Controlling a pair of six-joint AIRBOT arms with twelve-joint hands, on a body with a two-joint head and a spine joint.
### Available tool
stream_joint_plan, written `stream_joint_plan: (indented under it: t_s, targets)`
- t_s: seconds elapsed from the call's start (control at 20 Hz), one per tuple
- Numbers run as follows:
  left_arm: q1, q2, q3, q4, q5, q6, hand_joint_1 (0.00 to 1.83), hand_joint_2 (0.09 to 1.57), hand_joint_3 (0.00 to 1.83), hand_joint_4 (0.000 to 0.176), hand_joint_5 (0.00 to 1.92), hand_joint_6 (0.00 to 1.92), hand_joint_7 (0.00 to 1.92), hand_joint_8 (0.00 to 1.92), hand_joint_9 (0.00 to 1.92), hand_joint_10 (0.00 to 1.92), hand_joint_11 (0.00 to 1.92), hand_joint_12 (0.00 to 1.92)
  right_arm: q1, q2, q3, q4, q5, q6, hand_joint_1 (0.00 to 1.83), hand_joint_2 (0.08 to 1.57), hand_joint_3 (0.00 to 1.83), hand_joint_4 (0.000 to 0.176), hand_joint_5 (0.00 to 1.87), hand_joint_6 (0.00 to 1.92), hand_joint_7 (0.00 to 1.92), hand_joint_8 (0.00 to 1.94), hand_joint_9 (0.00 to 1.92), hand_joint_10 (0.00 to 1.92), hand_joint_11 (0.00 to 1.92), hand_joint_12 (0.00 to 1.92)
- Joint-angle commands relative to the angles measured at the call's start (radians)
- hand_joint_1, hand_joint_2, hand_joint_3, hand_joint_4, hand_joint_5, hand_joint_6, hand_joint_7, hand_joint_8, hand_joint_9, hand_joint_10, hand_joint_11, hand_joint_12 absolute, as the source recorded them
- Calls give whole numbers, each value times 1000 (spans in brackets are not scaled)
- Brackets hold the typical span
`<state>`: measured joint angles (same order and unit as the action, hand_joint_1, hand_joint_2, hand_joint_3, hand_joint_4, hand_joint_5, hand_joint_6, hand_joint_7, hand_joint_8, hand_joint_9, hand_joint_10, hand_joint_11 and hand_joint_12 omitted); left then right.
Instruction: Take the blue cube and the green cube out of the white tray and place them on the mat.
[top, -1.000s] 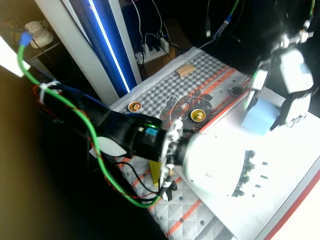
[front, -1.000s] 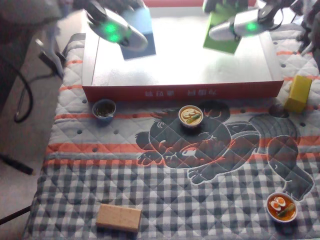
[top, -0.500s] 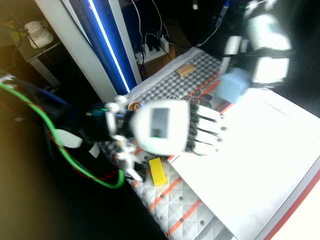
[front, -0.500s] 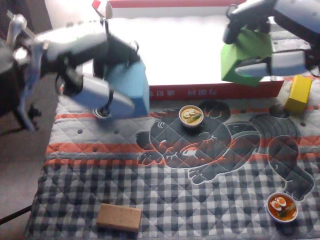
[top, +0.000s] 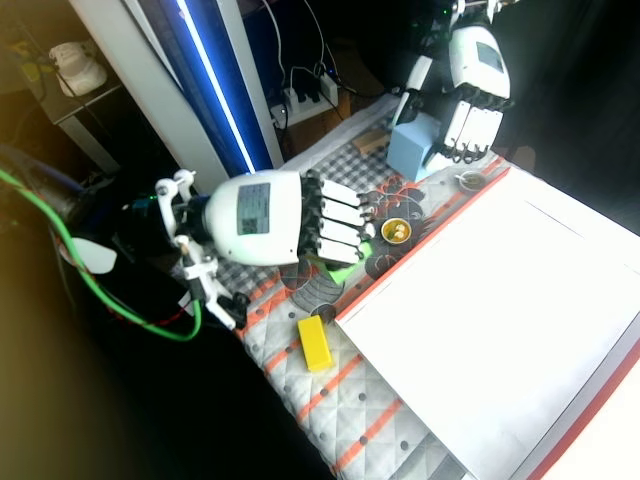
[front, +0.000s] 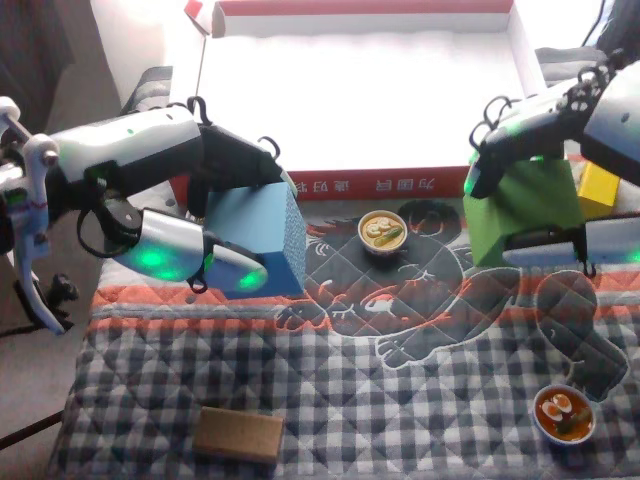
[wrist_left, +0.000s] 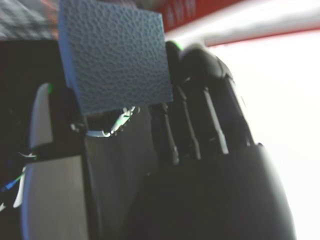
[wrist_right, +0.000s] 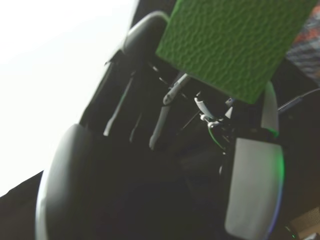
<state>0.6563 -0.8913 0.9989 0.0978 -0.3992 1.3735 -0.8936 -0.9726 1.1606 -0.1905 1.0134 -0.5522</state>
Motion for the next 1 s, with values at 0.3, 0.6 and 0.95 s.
stream_joint_plan:
  t_s: [0.3,0.6,0.95]
  targets:
    - [22,4,-17,-6,-99,-9,754,877,0,165,237,0,321,2,399,56,102,914,-50,-15,-11,58,129,9,894,990,0,15,212,20,370,31,461,109,67,985]
    - [49,47,-42,-76,-222,-10,711,823,0,176,3,0,40,0,138,2,0,734,-90,3,-33,98,199,10,798,940,0,106,0,0,40,0,79,2,0,158]
    - [97,109,-37,-185,-579,-192,662,898,10,176,0,0,0,0,0,0,0,0,-94,70,-46,229,389,-72,741,967,16,113,0,0,54,17,98,14,98,44]
